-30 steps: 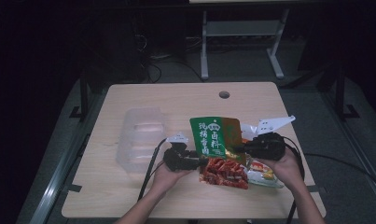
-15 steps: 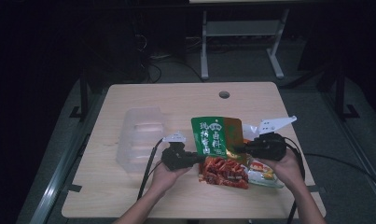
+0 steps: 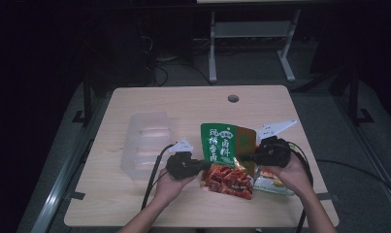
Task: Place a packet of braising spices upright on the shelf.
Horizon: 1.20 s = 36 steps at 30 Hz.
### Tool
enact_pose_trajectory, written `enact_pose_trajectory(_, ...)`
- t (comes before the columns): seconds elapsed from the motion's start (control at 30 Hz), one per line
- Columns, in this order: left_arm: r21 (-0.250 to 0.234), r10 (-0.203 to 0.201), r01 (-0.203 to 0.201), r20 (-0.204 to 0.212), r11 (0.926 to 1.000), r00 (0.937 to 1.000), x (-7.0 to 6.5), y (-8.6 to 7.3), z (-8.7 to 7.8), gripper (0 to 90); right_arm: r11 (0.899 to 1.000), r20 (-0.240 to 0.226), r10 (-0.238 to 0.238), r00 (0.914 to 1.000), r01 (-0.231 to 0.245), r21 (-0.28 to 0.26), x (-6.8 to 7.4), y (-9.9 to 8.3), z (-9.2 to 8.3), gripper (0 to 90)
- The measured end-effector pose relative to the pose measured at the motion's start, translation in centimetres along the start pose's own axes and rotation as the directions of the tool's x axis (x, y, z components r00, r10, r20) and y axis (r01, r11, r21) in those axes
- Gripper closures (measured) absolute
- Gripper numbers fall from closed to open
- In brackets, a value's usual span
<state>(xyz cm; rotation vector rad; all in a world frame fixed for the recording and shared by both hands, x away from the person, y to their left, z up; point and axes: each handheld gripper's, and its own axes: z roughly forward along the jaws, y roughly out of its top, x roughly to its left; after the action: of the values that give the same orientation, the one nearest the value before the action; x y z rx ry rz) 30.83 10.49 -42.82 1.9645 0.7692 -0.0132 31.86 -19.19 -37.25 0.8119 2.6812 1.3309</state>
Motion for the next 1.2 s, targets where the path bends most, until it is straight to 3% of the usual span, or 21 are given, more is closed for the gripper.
enact_pose_trajectory(0.1,0.006,0.022,-0.022,-0.009,0.9998,0.9997,-0.1,0.0,0.0,85.3,1.0,0.012,-0.002,0.9999,0.001,0.017,0.1,0.2,0.4,84.2)
enact_pose_trajectory(0.33,0.014,0.021,-0.021,-0.018,0.9997,0.9996,-0.3,-0.2,-0.2,84.5,0.998,0.002,0.023,0.9997,-0.023,0.054,0.2,0.2,1.2,85.4)
enact_pose_trajectory(0.5,-0.009,0.022,-0.023,-0.033,0.9997,0.9992,-0.4,-0.5,-0.9,78.2,0.998,-0.041,0.053,0.9978,-0.052,0.022,0.1,0.1,1.1,89.1)
enact_pose_trajectory(0.6,-0.007,0.044,-0.044,-0.055,0.999,0.9975,-0.7,-0.5,-1.4,74.1,0.998,-0.058,0.06,0.9965,-0.061,-0.006,0.4,0.1,0.7,89.2)
enact_pose_trajectory(0.87,0.012,0.092,-0.091,-0.098,0.9958,0.991,-1.6,-0.7,-2.2,62.6,0.998,-0.04,0.042,0.9983,-0.043,-0.043,1.8,0.6,-0.1,89.3)
enact_pose_trajectory(0.93,0.027,0.12,-0.117,-0.123,0.9927,0.9851,-1.7,-1.0,-2.6,59.3,0.999,-0.031,0.026,0.9992,-0.028,-0.047,2.2,0.8,-0.2,89.4)
enact_pose_trajectory(1.13,0.034,0.117,-0.114,-0.134,0.9929,0.984,-1.8,-1.8,-3.2,55.1,0.998,-0.015,0.016,0.9998,-0.017,-0.06,2.5,1.5,-0.4,89.5)
enact_pose_trajectory(1.2,0.039,0.137,-0.133,-0.148,0.9904,0.9795,-2.0,-2.1,-3.4,52.2,0.997,0.003,0.003,1.0,-0.002,-0.078,2.8,2.1,-0.4,89.4)
